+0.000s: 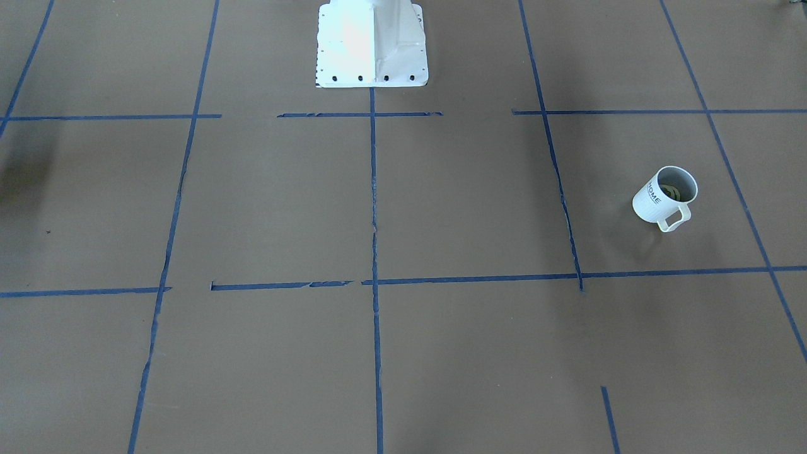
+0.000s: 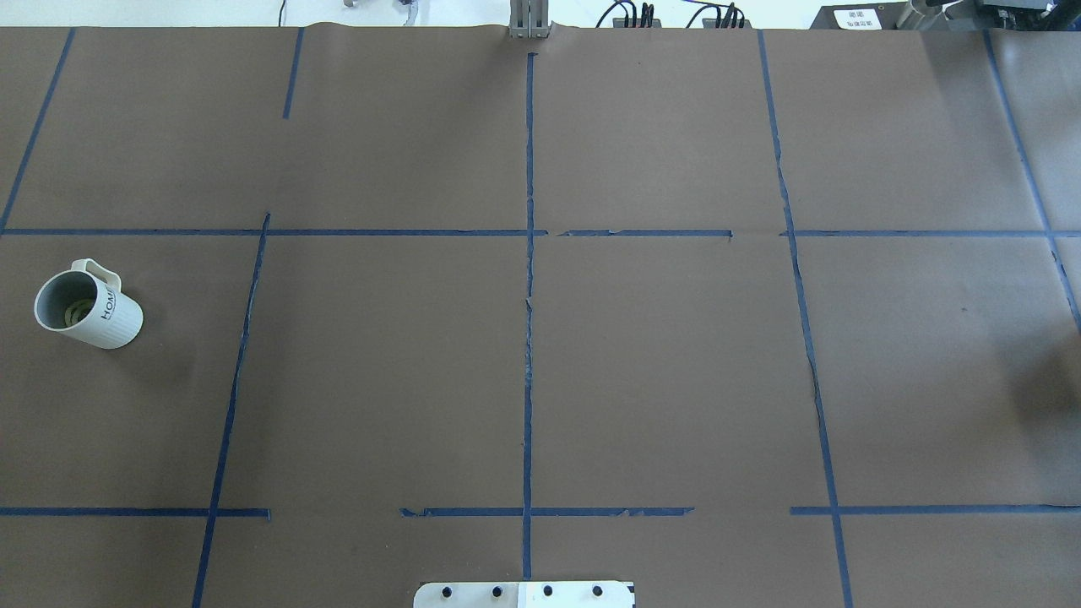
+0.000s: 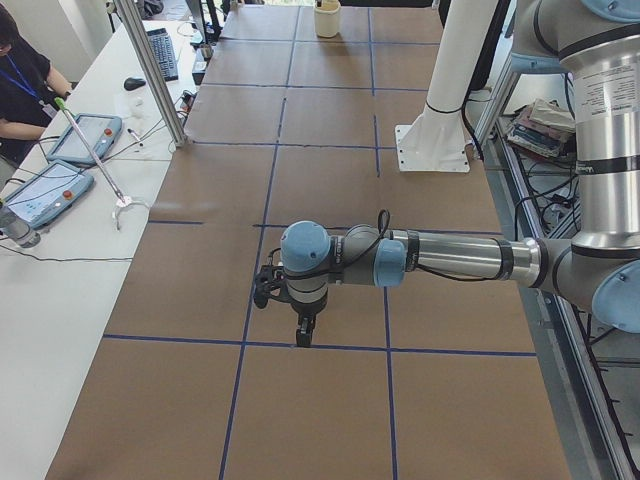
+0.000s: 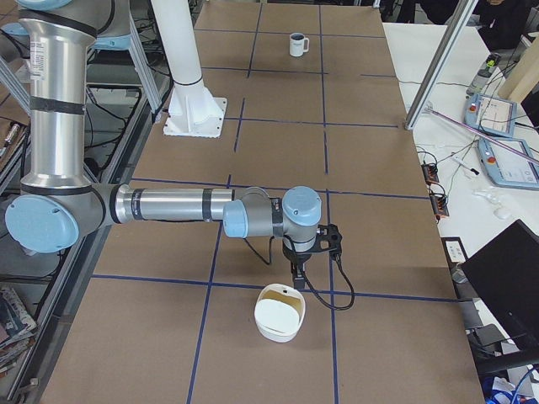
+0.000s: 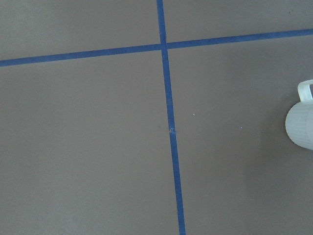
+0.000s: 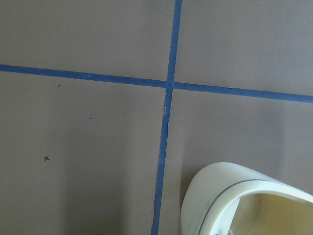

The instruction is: Left arm hands cup to right arm to dump lemon

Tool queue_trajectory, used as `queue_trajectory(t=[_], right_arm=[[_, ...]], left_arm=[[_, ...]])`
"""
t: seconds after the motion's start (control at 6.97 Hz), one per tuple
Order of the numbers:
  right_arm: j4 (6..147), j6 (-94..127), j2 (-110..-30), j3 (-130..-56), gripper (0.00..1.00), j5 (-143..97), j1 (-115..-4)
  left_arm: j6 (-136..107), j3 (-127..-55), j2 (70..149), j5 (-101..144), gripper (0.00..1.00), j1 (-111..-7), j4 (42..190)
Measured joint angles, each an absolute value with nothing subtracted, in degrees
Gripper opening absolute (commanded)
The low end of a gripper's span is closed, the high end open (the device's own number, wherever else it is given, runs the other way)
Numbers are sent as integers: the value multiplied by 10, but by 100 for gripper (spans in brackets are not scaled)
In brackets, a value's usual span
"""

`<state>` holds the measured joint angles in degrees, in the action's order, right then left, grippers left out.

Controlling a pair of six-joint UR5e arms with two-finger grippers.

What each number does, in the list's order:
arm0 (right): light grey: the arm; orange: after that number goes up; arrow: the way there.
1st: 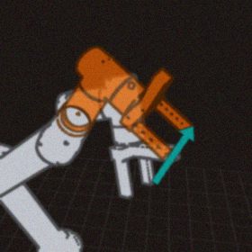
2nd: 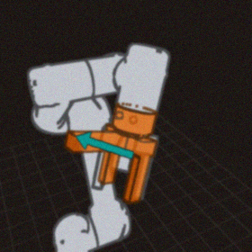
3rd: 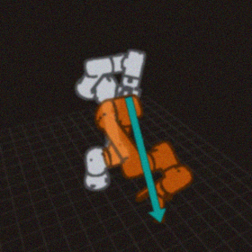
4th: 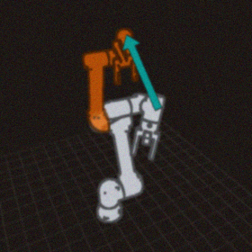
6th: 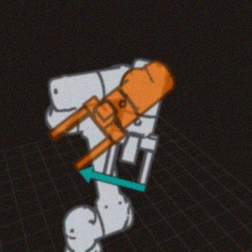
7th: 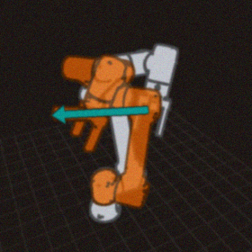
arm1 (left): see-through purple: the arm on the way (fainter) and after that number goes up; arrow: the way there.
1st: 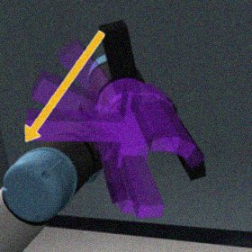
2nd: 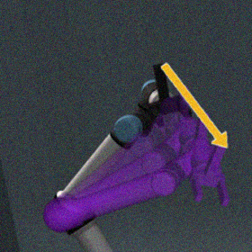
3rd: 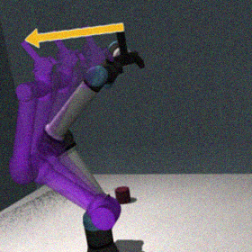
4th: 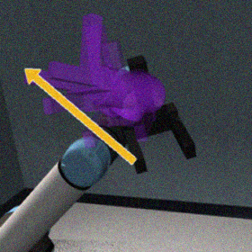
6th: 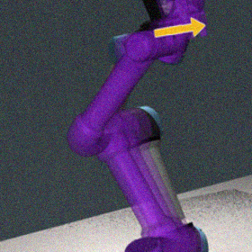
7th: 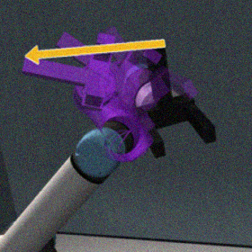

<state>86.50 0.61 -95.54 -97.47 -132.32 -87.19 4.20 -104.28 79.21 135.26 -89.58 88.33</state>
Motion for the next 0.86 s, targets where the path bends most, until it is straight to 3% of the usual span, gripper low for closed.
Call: queue_trajectory(t=[0.86], right_arm=[[864, 6, -955, -978, 100, -1323, -872]], left_arm=[[37, -1059, 805, 1357, 100, -894, 885]])
